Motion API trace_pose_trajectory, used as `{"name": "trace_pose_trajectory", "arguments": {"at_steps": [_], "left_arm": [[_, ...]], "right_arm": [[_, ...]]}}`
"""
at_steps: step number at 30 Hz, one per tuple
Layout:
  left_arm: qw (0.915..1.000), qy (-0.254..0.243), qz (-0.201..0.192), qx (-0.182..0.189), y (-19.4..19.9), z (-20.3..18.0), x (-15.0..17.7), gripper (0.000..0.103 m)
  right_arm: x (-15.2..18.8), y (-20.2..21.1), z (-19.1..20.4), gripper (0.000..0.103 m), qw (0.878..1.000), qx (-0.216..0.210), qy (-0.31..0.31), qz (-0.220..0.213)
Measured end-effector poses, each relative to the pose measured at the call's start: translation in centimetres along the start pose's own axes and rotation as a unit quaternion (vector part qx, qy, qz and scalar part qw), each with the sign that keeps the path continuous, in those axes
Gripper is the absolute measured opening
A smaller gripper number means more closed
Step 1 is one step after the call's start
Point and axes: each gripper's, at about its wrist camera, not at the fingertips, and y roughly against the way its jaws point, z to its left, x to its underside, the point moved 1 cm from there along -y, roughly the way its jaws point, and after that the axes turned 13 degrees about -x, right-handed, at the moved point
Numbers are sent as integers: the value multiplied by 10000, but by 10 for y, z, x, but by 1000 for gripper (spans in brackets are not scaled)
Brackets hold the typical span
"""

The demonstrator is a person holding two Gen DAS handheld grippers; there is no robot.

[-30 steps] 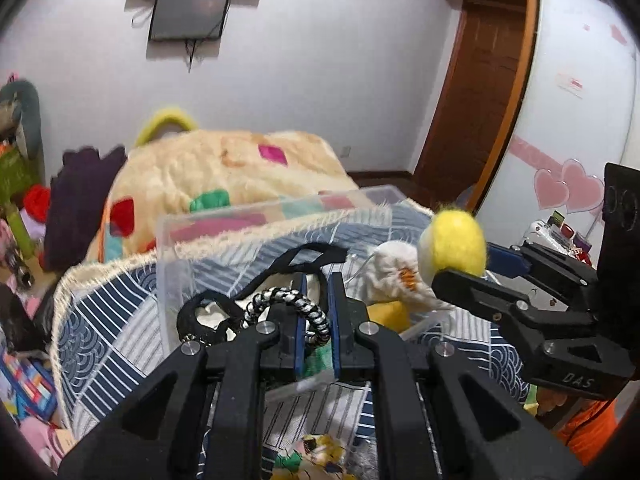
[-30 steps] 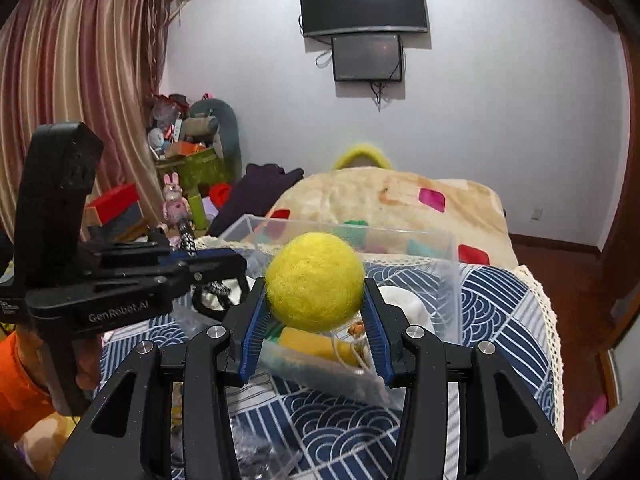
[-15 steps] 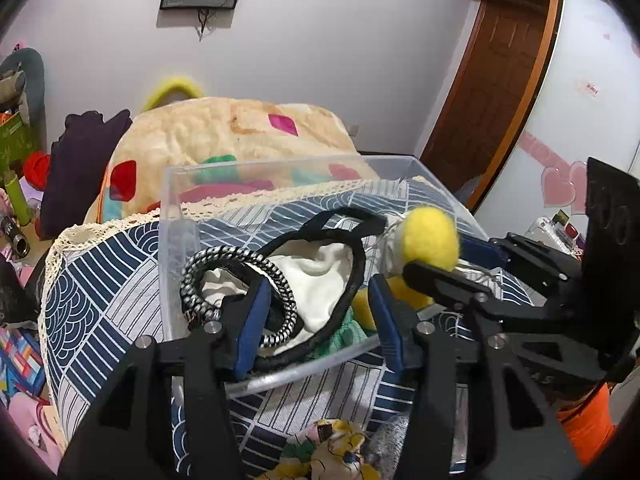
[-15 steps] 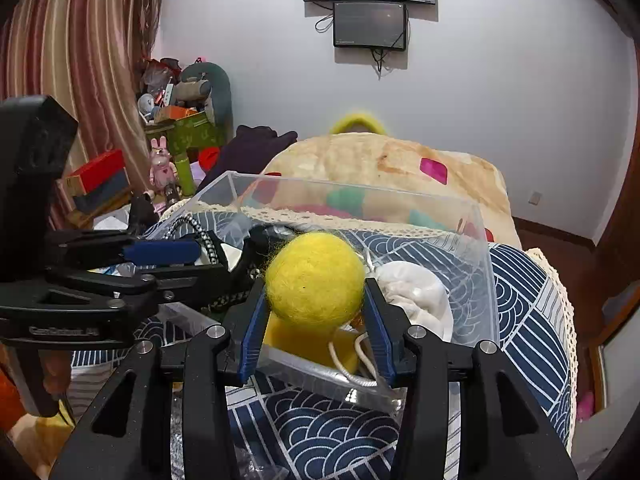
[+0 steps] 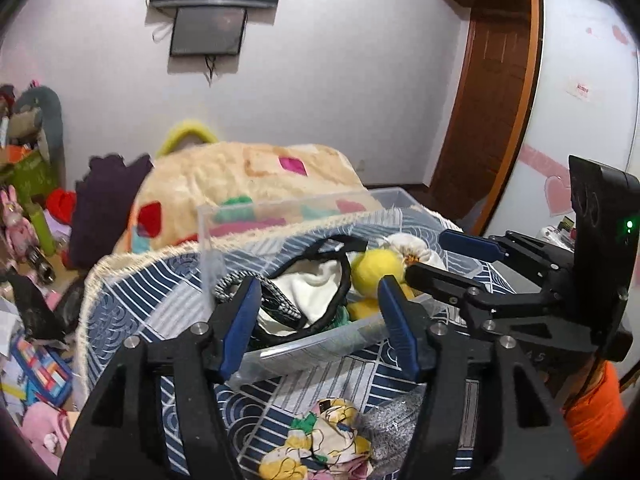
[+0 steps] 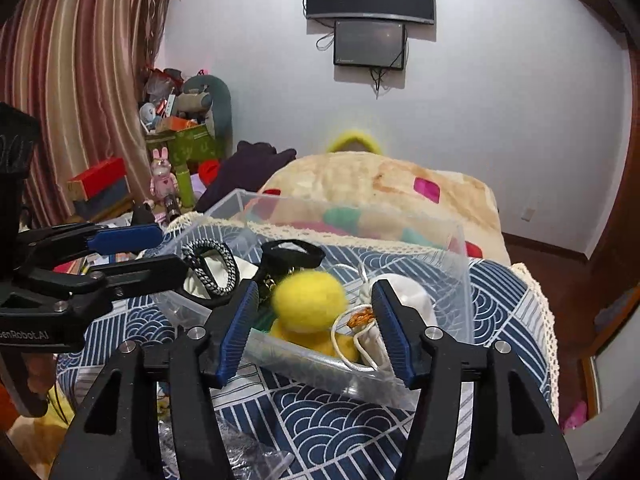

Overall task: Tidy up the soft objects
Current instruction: 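Drop the ball into the clear box with the right tool while the left tool drops the bracelet in, then grasp the bagged silver item with the right tool while the left tool grasps the floral cloth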

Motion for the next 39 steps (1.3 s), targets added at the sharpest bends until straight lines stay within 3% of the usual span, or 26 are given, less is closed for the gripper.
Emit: {"name": "trace_pose_trajectory", "arguments": {"at_steps": [6, 9, 14, 25, 39], "left_arm": [[9988, -23, -408, -269, 30, 0, 4, 77], [9974, 22, -580, -436, 41, 2, 10, 92], [9955, -34, -672, -660, 51, 1, 23, 99], [9976, -92, 82, -687, 32, 4, 74, 100], [9936, 246, 975, -516, -4, 14, 129, 100]], "right_arm": [[-3, 21, 8, 67, 9996, -2, 25, -270], [-1, 31, 13, 81, 9991, 54, 59, -406], [7, 42, 19, 83, 9988, -8, 30, -493], [46, 25, 28, 84, 9995, -278, -133, -4], [91, -14, 38, 80, 9936, -629, -285, 895]]}}
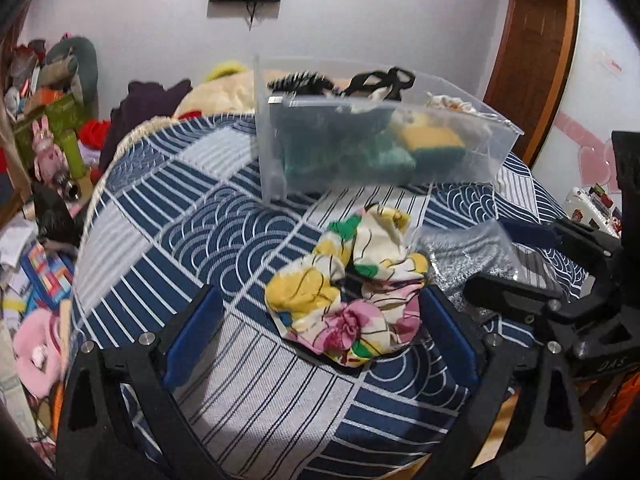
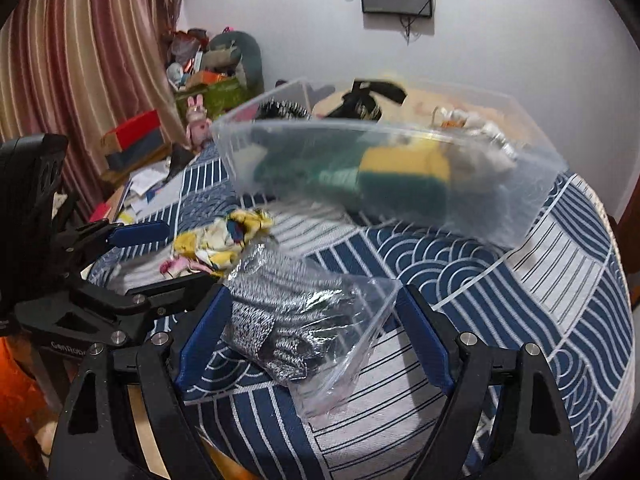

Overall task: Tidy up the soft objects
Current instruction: 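Grasp the bagged silver item with the right tool while the left tool grasps the floral cloth, then place the bagged item in the box with the right tool while the left tool places the cloth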

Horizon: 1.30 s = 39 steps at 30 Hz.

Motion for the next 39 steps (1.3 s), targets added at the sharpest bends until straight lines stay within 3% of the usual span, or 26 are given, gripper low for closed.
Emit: {"name": "trace_pose_trajectory", "arguments": {"at_steps": [3, 4, 8, 11, 13, 16, 23, 34, 39], "left_arm": [[10000, 78, -31, 10, -2, 2, 2, 95], [10000, 79, -59, 7, -2, 2, 3, 89], [9999, 13, -143, 35, -1, -1, 2, 73], [9998, -28, -177, 94, 0, 0, 1, 53], [9998, -37, -161, 147, 0, 0, -1, 32], [9995, 10, -125, 292, 1, 3, -3, 19], [9986, -37, -389, 351, 17, -1, -15, 16], [9916, -221, -1185, 459, 58, -17, -56, 17], [9906, -98, -1242, 574, 56, -18, -78, 17]], "right_arm": [[1, -3, 0, 67, 9999, -113, 0, 84], [1, -2, 0, 55, 9998, -153, 23, 94], [2, 1, 3, 42, 9997, -237, 74, 83], [4, 4, 3, 32, 9997, -221, 57, 21], [5, 9, -1, 29, 9998, -206, 6, -37], [4, 16, -2, 27, 9998, -112, -37, -157], [-4, 39, -11, 26, 9986, 121, -106, -497], [-31, 81, -17, 26, 9908, 543, -35, -1242], [-47, 96, -22, 26, 9849, 710, -24, -1580]]}}
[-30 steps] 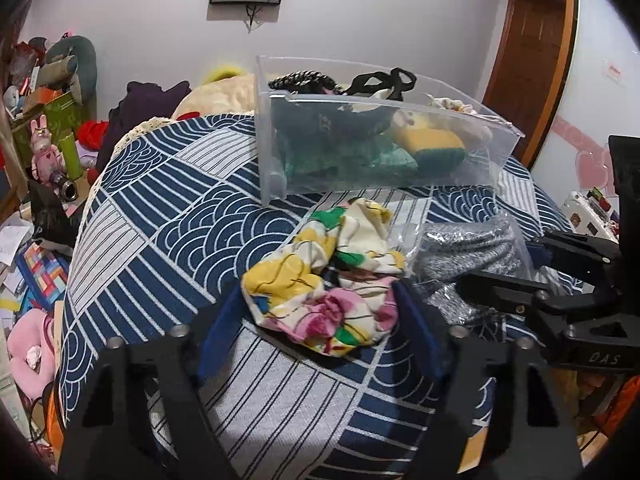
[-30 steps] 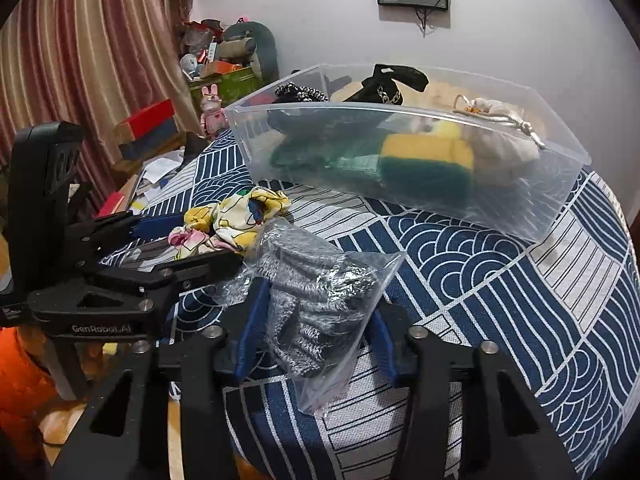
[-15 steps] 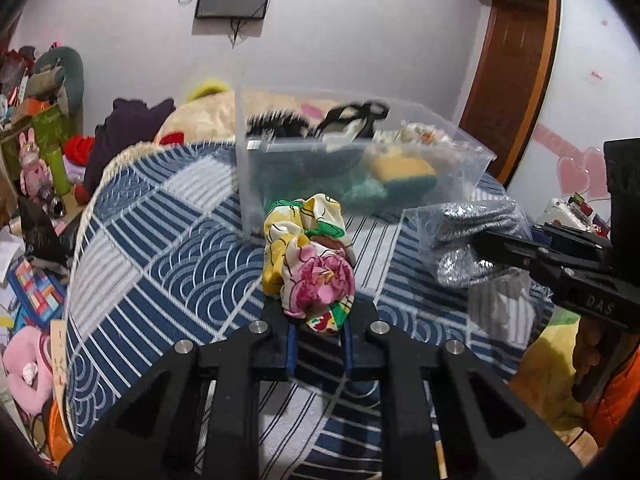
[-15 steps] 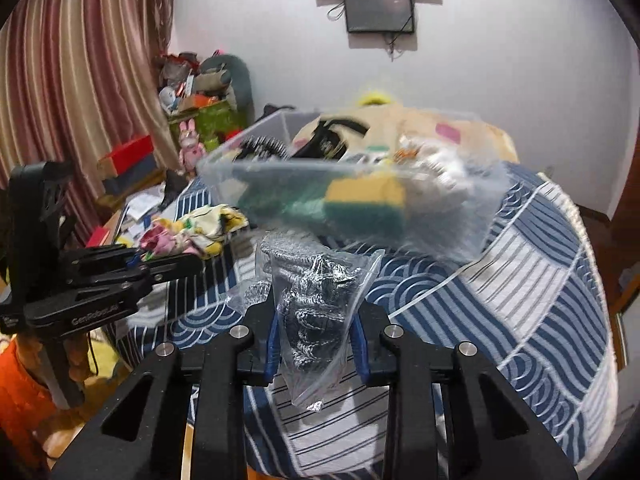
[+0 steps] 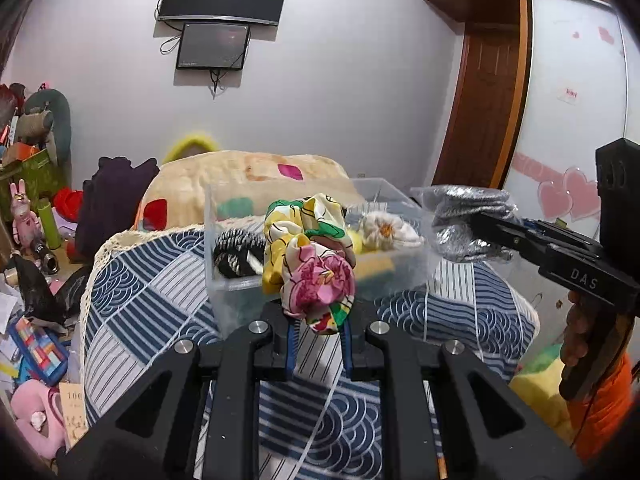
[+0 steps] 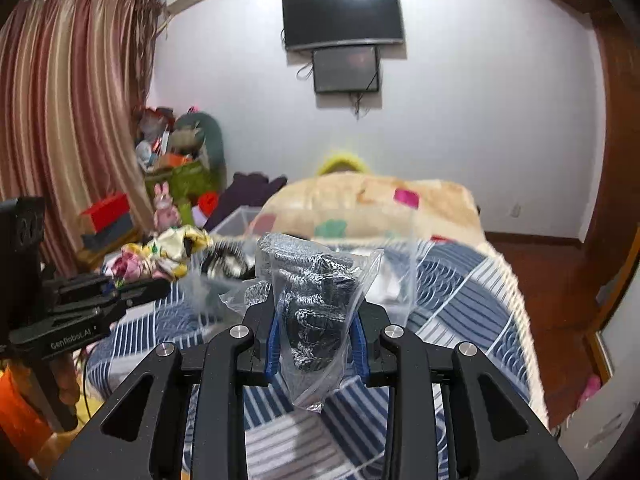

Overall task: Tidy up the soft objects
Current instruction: 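Place the bagged item in the box with the right tool while the left tool places the cloth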

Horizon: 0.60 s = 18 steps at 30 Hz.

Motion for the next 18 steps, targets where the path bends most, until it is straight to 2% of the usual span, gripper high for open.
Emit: {"name": "trace_pose_trajectory", "arguments": {"at_steps": [8, 18], "left_arm": [[10000, 44, 10, -20, -27, -4, -22, 17], [9994, 57, 323, -69, -66, -5, -24, 17]], "right_arm": [[-25, -17, 0, 26, 9997, 120, 110, -192], [-26, -61, -2, 26, 9998, 21, 67, 163]]}}
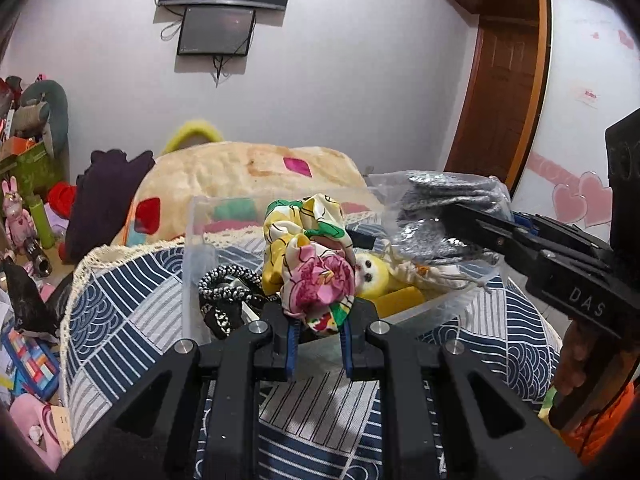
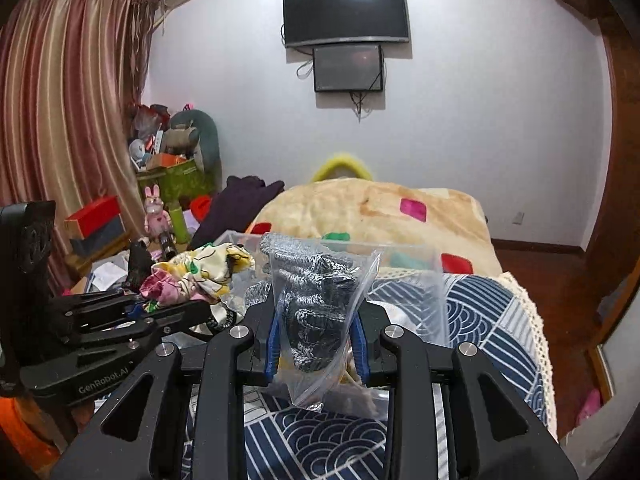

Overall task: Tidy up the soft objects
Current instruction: 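Place the bagged item in the box with the right tool while the left tool places the cloth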

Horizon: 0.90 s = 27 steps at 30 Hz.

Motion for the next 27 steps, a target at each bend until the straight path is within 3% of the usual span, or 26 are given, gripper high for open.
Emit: {"name": "trace_pose_trajectory", "arguments": {"at_steps": [7, 14, 17, 19, 27], "left_arm": [[9996, 48, 268, 79, -24, 0, 3, 17], [9996, -3, 288, -8, -28, -4, 3, 19], [9995, -49, 308, -40, -28, -7, 1, 30], [9995, -73, 262, -131, -25, -9, 2, 56], [9997, -103, 82, -182, -6, -6, 7, 60]], "right_arm": [[9, -20, -5, 26, 9995, -44, -112, 307], [18, -34, -8, 27, 9982, 5, -89, 586], [19, -37, -8, 31, 9977, 46, -39, 676], [21, -37, -8, 33, 9973, 136, 0, 720], [22, -21, -7, 48, 9977, 155, -28, 660]]}}
